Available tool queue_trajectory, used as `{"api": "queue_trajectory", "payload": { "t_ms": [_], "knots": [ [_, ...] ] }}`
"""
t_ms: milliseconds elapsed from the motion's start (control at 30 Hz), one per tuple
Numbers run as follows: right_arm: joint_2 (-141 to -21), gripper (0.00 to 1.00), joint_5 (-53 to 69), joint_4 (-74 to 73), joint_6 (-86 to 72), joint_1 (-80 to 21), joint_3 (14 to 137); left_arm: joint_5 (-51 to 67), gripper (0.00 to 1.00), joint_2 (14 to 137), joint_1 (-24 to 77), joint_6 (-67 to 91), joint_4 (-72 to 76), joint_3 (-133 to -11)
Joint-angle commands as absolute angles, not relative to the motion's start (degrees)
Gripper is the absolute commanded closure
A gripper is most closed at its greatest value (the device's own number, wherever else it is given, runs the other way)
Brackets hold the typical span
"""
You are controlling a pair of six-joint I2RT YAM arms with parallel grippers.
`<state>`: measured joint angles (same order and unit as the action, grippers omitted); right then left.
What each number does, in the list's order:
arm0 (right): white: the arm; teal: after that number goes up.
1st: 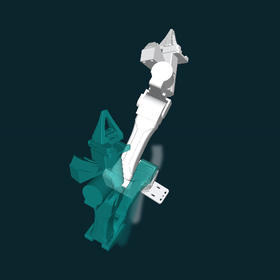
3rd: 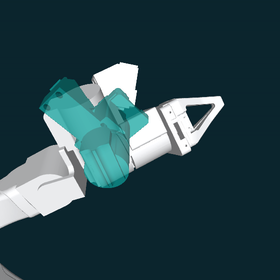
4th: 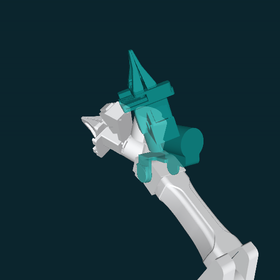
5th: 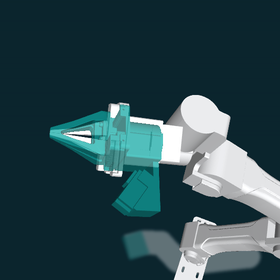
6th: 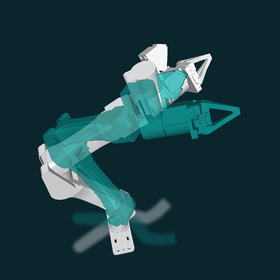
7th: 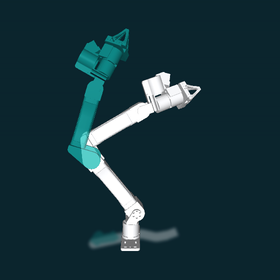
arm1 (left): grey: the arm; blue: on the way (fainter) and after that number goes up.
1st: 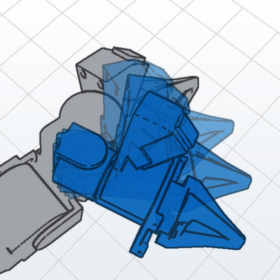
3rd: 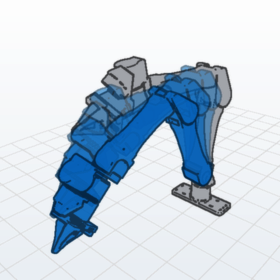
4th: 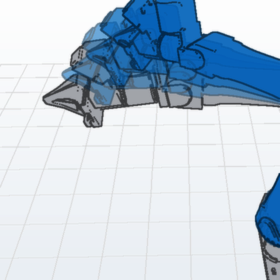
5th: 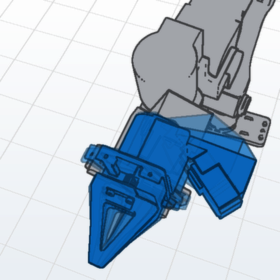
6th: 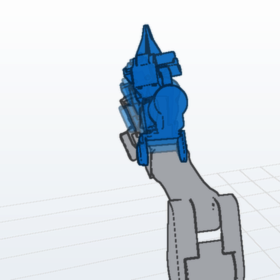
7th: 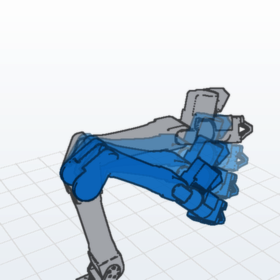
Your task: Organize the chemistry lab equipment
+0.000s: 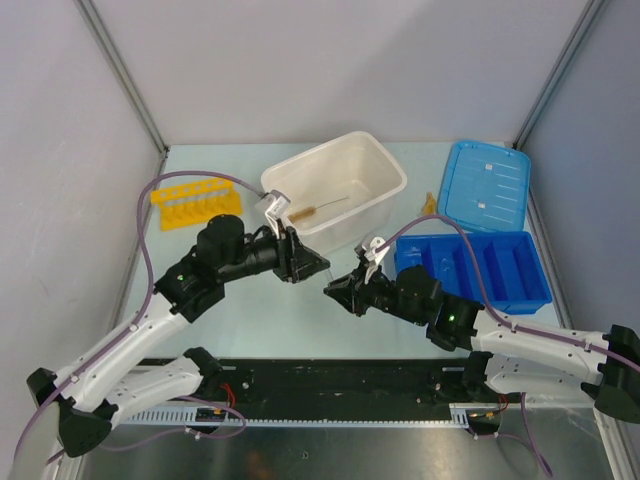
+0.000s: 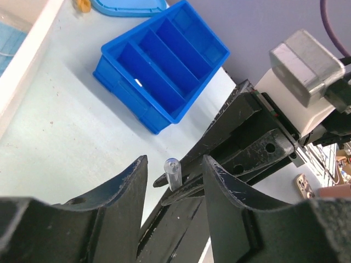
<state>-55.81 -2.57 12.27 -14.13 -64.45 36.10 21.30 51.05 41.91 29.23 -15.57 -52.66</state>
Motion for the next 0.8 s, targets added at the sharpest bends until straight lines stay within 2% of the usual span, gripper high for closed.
{"api": "queue_trajectory", "payload": {
  "t_ms": [0, 233, 433, 533, 633, 767],
  "knots": [
    [-55.32, 0.88, -3.6, 14.22, -12.94, -64.99, 36.13, 24.6, 0.51, 52.1, 42.27, 26.42, -17.06, -54.89],
    [-56.01, 0.87, -3.91, 14.6, -13.1, -65.65, 36.08, 25.67, 0.57, 53.46, 42.25, 26.64, -17.21, -54.97],
    [-56.03, 0.86, -4.34, 14.49, -13.12, -65.82, 35.96, 24.52, 0.72, 53.27, 42.14, 27.0, -17.35, -54.99],
    [-55.85, 0.81, -5.57, 14.13, -13.47, -65.83, 35.95, 24.81, 0.81, 53.57, 42.14, 27.09, -17.47, -55.21],
    [-55.39, 0.71, -6.92, 13.62, -13.78, -65.83, 35.95, 24.03, 0.88, 54.06, 42.17, 26.74, -17.86, -55.4],
    [-53.72, 0.35, -8.08, 12.38, -15.15, -65.83, 35.95, 17.09, 0.91, 54.29, 42.03, 24.65, -19.32, -56.23]
  ]
}}
